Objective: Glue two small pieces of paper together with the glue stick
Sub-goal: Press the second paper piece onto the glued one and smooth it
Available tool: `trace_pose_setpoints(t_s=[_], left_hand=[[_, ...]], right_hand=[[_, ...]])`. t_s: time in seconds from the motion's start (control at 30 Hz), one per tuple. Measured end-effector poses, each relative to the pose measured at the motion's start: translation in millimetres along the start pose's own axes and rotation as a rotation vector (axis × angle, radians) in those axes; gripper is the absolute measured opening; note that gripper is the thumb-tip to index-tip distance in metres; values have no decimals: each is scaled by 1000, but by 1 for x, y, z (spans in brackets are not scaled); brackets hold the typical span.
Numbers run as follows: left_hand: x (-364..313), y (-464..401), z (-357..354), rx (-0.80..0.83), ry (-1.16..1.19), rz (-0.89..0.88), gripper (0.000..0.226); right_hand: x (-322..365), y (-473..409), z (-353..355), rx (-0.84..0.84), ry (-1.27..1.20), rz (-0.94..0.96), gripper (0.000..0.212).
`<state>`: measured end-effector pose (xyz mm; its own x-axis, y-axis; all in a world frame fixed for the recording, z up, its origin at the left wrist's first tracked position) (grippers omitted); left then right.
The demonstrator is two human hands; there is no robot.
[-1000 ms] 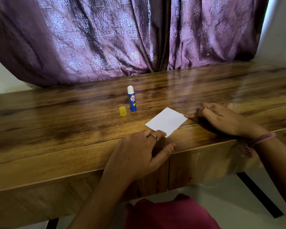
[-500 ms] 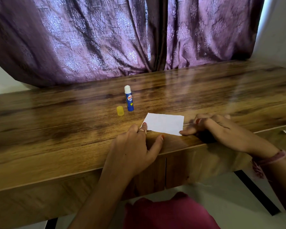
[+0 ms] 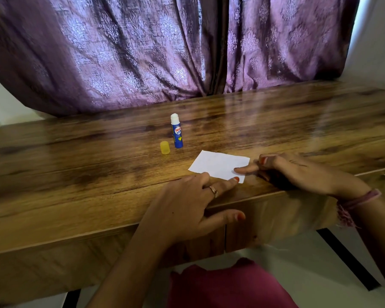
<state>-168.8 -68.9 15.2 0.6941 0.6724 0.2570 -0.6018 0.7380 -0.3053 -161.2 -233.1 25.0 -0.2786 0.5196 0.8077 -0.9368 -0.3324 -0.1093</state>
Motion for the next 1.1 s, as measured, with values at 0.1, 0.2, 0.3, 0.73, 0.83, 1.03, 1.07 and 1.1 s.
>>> trace_pose_setpoints(t_s=[0.1,0.2,0.3,0.73,0.83,1.03,1.07,1.1], left_hand=[[0,-5,2,16,-17,-4,78],[0,-8,2,26,-17,-12,80],[1,-11,1,27,4,-8,80],[2,-14,-1,80,28,-26,78],[3,-14,-3,79,50,-24,78],[4,-12,-5,30,87,11,78],[5,-12,-4,15,95,24,78],[5,-11,-3,3,104,39,78]], right_hand=[[8,1,-1,-17,88,41,65],[10,2,-4,-18,167,25,71],[7,0,-4,-5,187,-1,65],[-17,-20,29,-147,409,-92,52],[-19,-22,35,-195,412,-94,58],[-31,-16,35,-226,384,-113,55],[-28,-15,33,-231,380,-93,54],[-26,-14,32,-238,374,-75,49]])
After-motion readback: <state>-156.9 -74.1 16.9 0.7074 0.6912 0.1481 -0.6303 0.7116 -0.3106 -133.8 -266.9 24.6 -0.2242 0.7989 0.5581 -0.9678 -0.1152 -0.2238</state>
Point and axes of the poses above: each hand's wrist, its own y-axis away from the middle knuckle, its own z-axis out of the back of the hand, x = y × z, the point moved 8 cm from there along -y, towards the middle knuckle, and after that the axes turned 13 degrees about -y, right-handed, at the moved point
